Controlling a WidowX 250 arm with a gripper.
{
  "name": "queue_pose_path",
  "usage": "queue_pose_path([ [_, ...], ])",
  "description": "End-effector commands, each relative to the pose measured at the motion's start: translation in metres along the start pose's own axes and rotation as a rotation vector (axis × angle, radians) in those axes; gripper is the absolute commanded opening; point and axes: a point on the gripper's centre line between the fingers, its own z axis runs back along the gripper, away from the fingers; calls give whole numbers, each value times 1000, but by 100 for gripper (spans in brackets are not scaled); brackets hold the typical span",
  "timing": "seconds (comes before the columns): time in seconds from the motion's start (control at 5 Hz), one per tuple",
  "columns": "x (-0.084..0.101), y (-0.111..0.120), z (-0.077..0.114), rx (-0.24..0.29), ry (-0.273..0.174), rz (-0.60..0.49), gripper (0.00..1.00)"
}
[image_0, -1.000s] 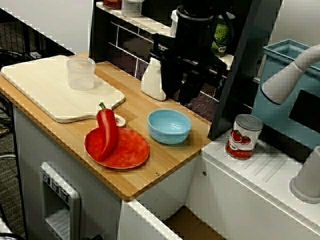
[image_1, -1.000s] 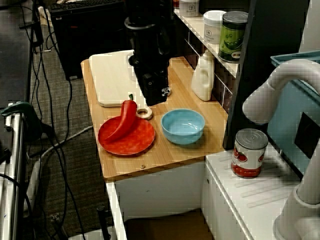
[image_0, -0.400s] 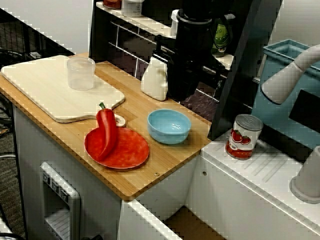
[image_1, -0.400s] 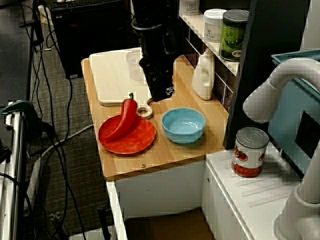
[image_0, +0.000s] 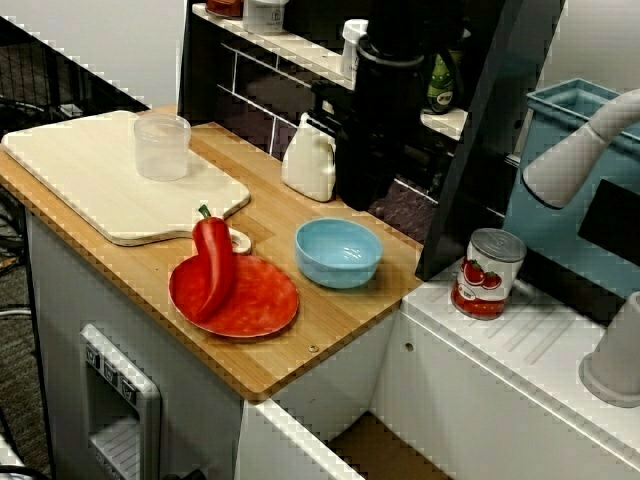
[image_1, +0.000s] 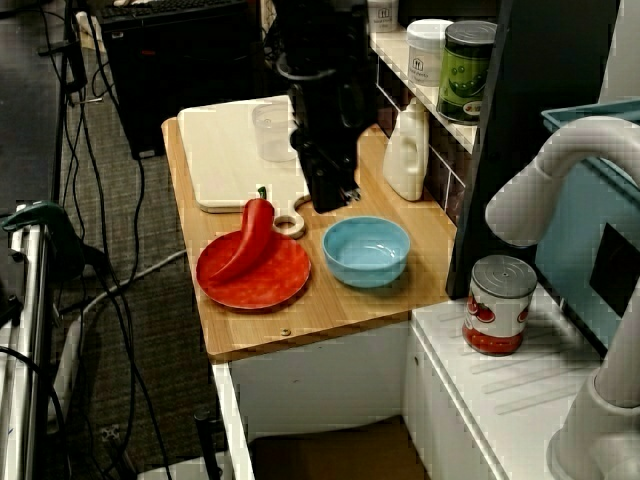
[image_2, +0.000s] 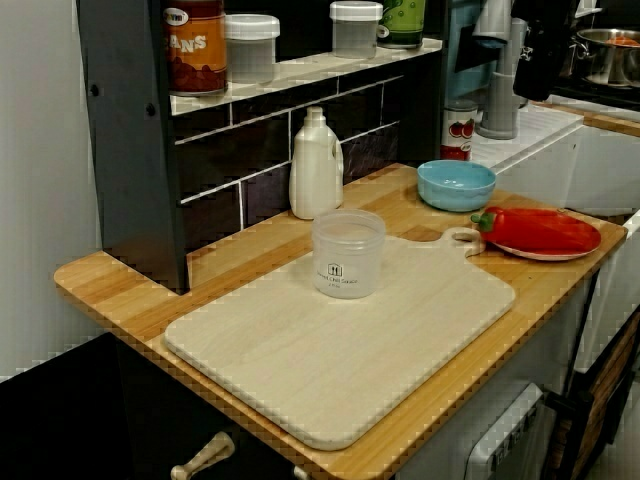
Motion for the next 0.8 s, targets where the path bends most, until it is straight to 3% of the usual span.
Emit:
queue_pose_path([
  [0.0,6,14,6,3,-25,16,40],
  [0.2,-1,17,19,18,-6,56,100],
  [0.4,-13,18,36,18,1,38,100],
  [0.6,-13,18,36,18,1,38,100],
])
